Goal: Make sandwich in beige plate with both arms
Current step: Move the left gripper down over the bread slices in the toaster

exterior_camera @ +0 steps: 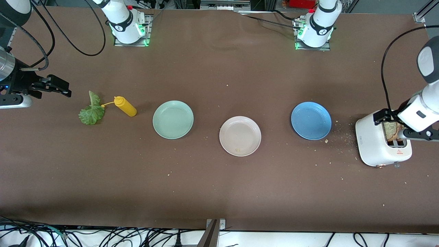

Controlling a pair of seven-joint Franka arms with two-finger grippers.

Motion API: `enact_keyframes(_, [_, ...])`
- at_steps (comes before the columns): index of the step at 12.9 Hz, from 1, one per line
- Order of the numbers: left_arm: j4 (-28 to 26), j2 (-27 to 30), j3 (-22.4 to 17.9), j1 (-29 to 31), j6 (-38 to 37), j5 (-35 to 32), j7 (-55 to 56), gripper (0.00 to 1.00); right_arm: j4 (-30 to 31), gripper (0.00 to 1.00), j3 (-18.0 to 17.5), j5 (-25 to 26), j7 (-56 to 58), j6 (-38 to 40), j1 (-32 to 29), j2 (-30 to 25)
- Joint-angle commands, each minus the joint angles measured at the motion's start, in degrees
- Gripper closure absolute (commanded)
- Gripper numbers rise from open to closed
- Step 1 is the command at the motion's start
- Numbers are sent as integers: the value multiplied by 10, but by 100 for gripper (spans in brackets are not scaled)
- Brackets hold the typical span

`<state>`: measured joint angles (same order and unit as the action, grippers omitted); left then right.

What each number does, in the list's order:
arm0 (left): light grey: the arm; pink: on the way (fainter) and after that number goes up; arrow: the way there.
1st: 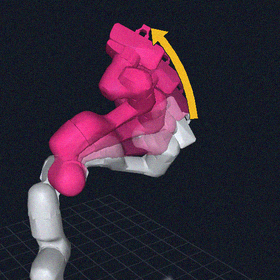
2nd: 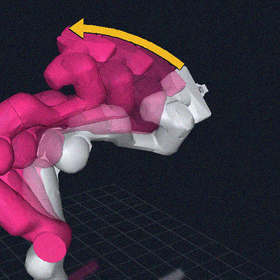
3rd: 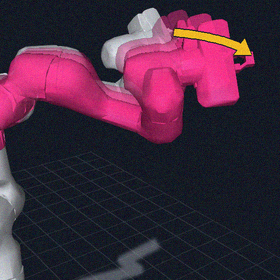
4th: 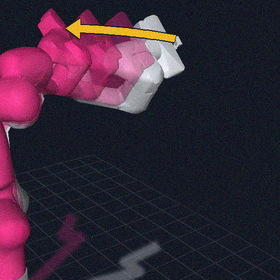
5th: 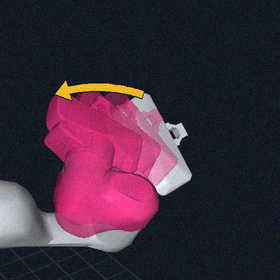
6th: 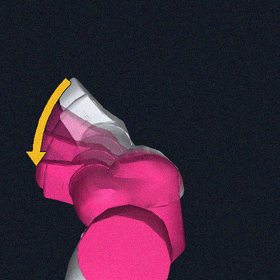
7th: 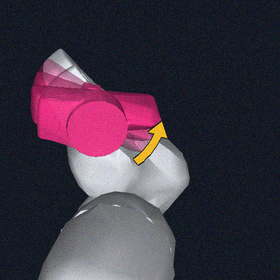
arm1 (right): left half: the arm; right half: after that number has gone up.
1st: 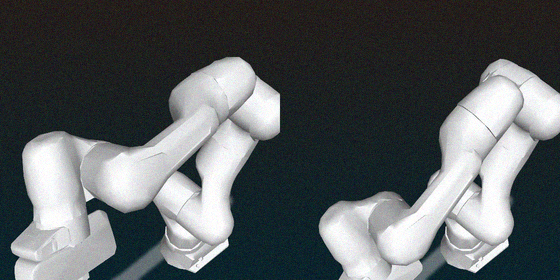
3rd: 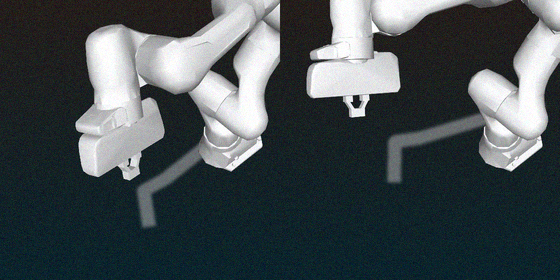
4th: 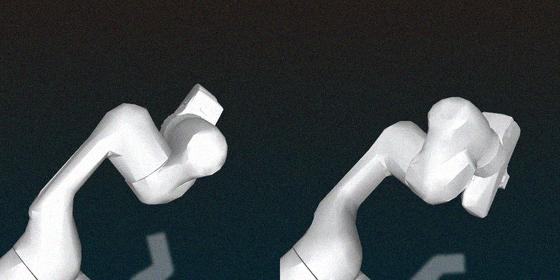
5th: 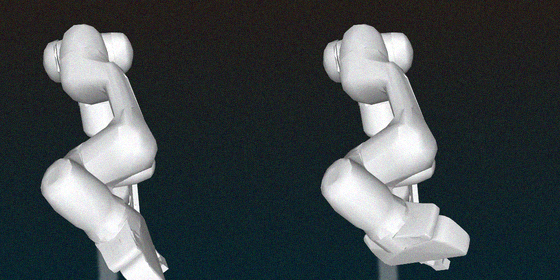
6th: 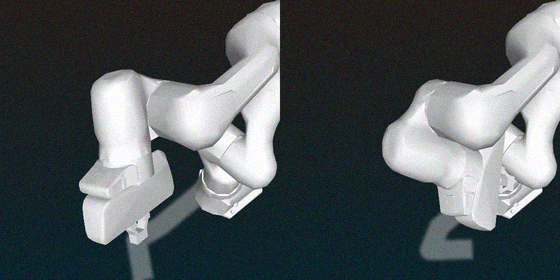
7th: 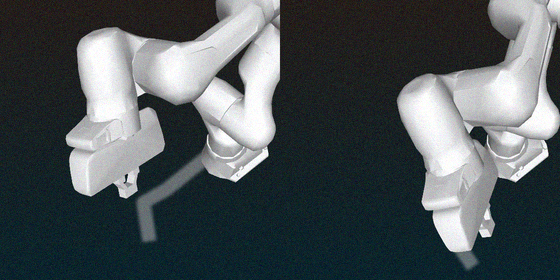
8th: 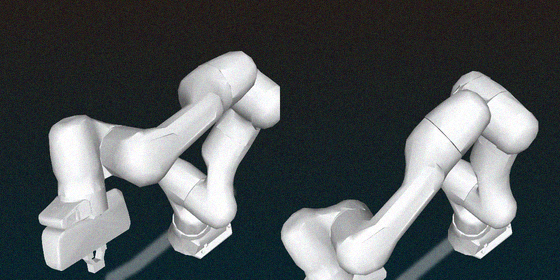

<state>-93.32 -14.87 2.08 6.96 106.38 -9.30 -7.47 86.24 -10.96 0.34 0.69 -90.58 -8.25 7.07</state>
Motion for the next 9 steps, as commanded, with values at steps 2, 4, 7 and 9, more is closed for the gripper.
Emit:
enact_keyframes(2, [12,-49,4,42,16,-17,-25,0,-5,0,-3,-9,3,8,-6,1])
enact_keyframes(4, [7,-55,4,49,16,-18,-25,0,-5,0,-3,-9,3,8,-6,1])
enact_keyframes(7, [-7,-60,4,65,15,-18,-25,0,-5,0,-3,-10,3,8,-6,1])
enact_keyframes(9, [-12,-68,4,74,14,-12,-24,0,-5,0,-3,-10,3,8,-6,1])
